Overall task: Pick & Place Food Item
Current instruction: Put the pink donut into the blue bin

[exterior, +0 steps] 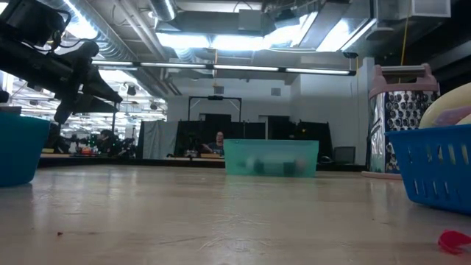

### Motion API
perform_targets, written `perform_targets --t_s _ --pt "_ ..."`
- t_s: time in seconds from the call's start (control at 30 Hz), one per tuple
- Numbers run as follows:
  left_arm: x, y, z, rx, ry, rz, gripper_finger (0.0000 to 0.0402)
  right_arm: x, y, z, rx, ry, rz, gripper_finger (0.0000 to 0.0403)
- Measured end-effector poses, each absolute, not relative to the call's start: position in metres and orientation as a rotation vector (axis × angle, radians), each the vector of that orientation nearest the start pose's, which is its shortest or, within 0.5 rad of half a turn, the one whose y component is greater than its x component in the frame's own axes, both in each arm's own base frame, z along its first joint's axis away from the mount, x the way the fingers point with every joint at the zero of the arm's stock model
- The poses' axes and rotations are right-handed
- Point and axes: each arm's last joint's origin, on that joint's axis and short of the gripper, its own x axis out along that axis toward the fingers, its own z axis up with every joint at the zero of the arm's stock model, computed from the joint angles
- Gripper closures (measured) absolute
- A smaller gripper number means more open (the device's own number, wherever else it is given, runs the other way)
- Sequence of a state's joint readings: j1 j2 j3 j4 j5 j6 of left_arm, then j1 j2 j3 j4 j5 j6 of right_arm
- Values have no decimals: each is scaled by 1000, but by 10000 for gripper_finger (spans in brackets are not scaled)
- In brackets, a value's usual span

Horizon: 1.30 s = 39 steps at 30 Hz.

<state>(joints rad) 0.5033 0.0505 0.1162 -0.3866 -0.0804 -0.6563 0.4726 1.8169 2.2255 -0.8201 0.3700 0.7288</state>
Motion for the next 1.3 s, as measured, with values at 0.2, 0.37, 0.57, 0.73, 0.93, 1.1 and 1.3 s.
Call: perform_targets --t_s 0.2,0.37,0.57,0.73,0.93,1.1,1.3 --pt "77 44 162 -709 126 631 263 326 176 456 538 206 49 390" --pt "78 43 162 -741 131 593 263 287 148 418 559 94 27 390" --pt "78 43 162 -789 120 591 263 224 112 363 641 -224 130 390" --pt "78 43 162 -812 111 596 263 193 104 283 885 -297 195 390" --pt "78 43 162 -840 103 600 263 170 103 228 1121 -233 196 390" --pt "78 43 162 -857 96 605 263 155 111 208 1180 -122 265 390" --pt "78 43 162 -857 95 606 263 137 118 181 1334 8 238 390"
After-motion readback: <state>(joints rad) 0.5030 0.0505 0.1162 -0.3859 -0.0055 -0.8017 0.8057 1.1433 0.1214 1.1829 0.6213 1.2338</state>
